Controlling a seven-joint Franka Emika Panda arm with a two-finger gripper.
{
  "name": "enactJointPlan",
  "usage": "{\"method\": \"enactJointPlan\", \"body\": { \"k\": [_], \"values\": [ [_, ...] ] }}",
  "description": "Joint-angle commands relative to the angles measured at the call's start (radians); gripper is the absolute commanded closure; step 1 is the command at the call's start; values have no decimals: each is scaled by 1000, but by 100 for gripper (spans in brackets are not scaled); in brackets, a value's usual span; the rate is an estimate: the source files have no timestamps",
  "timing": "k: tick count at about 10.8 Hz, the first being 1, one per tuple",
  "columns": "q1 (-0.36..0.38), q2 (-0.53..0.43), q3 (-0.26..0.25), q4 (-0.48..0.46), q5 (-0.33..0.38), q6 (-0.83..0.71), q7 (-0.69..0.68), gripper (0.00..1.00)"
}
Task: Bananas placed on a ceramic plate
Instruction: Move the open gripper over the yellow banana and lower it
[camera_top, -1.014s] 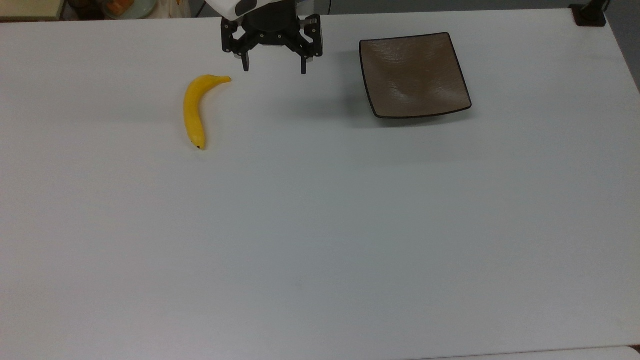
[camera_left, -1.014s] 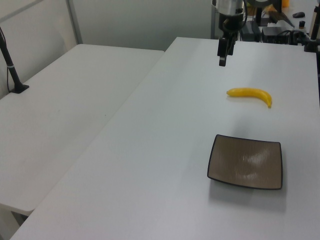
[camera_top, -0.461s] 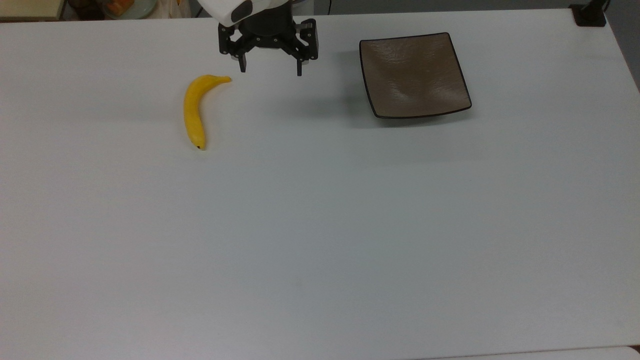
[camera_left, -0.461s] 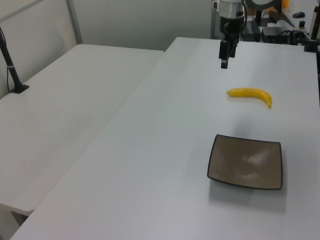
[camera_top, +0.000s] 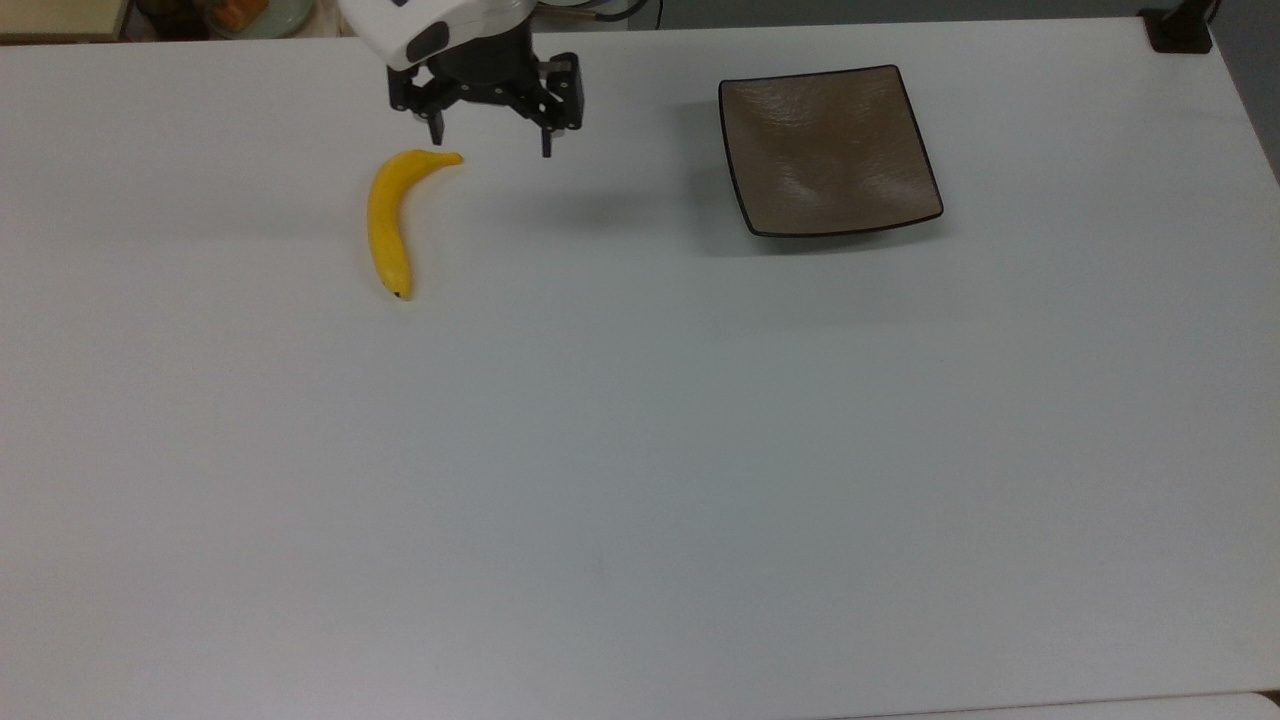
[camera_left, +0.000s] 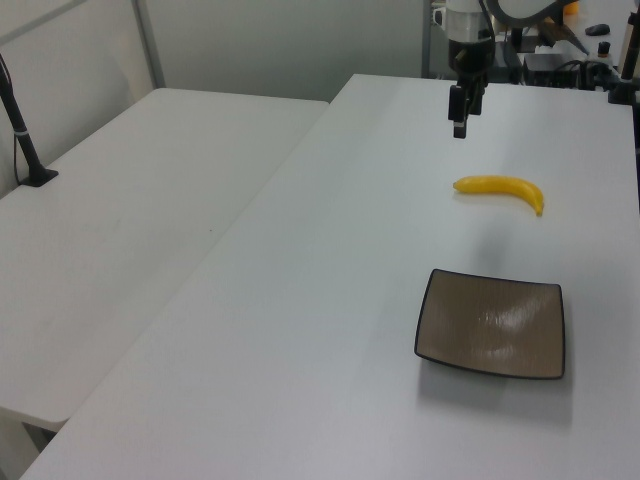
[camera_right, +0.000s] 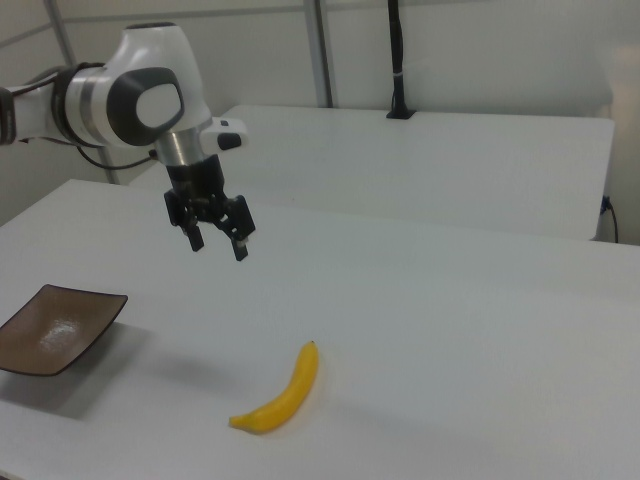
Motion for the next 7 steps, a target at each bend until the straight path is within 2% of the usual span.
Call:
{"method": "enactJointPlan", "body": {
  "k": [1,4,6,7],
  "values": [
    [-10,-20,-46,-60,-44,-10,-108,0],
    [-46,-17,-85,-97,-94,-7,-188,0],
    [-59,-10,-129,-129,-97,0,-248,0],
    [-74,-10,-134,-167,-97,40,-256,0]
  ]
}}
